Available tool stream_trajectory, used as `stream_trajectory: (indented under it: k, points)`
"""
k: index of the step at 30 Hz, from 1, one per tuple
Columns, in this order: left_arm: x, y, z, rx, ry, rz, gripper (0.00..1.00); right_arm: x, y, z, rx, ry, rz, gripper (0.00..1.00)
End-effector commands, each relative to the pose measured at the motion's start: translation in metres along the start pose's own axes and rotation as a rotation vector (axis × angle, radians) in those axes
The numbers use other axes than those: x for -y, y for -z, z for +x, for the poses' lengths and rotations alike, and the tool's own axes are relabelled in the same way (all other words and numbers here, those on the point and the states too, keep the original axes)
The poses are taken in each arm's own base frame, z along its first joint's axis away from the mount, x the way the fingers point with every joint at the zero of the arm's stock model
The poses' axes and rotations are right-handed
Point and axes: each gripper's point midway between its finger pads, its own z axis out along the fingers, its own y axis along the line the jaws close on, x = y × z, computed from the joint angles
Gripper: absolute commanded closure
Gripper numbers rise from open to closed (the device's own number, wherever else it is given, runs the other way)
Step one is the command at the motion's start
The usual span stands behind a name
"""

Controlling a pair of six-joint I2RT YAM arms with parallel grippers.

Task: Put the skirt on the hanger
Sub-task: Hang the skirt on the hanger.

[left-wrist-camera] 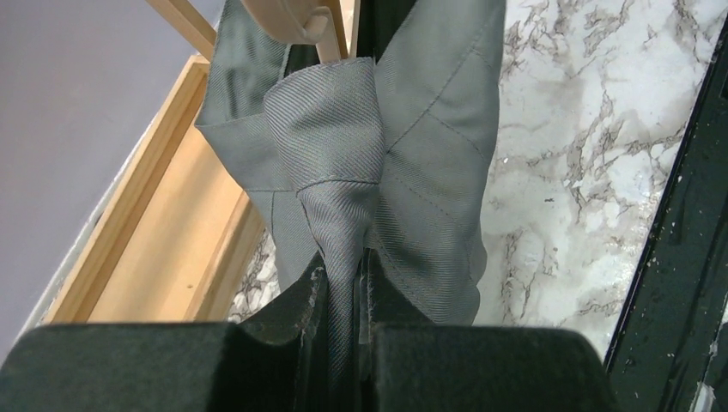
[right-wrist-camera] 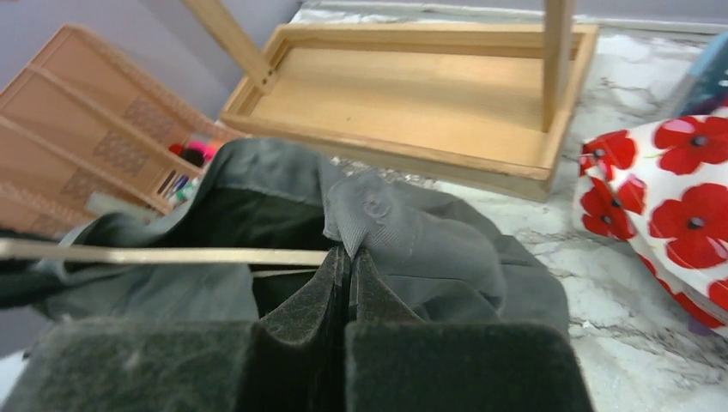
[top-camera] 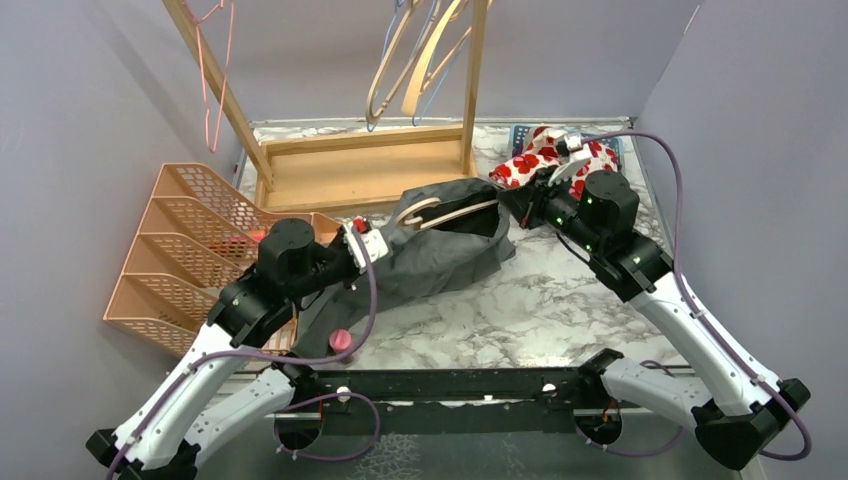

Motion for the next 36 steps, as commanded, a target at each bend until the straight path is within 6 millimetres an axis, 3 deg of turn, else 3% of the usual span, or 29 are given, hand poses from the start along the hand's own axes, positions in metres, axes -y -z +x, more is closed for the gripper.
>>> stream_trajectory:
  k: [1, 9, 14, 17, 20, 24, 27, 31, 36]
  points:
    - [-0.015, -0.005, -0.032, 0.055, 0.027, -0.023, 1.0, -0.036, 0.007, -0.002, -0.044, 0.052, -0.202, 0.99]
    - [-0.041, -0.005, -0.093, 0.137, 0.064, -0.051, 1.0, -0.05, 0.026, -0.036, 0.015, 0.028, -0.22, 0.99]
    - [-0.045, 0.001, -0.13, 0.211, 0.043, -0.016, 1.0, -0.071, 0.048, -0.061, 0.061, 0.028, -0.301, 0.99]
    - [-0.039, -0.006, -0.13, 0.213, 0.015, 0.035, 1.0, -0.079, 0.057, -0.069, 0.077, 0.027, -0.335, 0.99]
    - [-0.024, -0.027, -0.107, 0.173, 0.017, 0.118, 1.0, -0.072, 0.052, -0.055, 0.054, 0.026, -0.313, 0.99]
    - [-0.011, -0.055, -0.076, 0.155, 0.065, 0.17, 1.0, -0.057, 0.036, -0.014, -0.043, 0.046, -0.291, 0.99]
    - [0.0, -0.068, -0.064, 0.191, 0.075, 0.212, 1.0, -0.057, 0.027, 0.024, -0.139, 0.063, -0.356, 0.99]
    - [0.01, -0.072, -0.062, 0.268, 0.045, 0.239, 1.0, -0.071, 0.026, 0.065, -0.271, 0.077, -0.524, 0.99]
    - [0.017, -0.072, -0.048, 0.267, 0.039, 0.246, 1.0, -0.09, 0.039, 0.071, -0.282, 0.11, -0.691, 0.99]
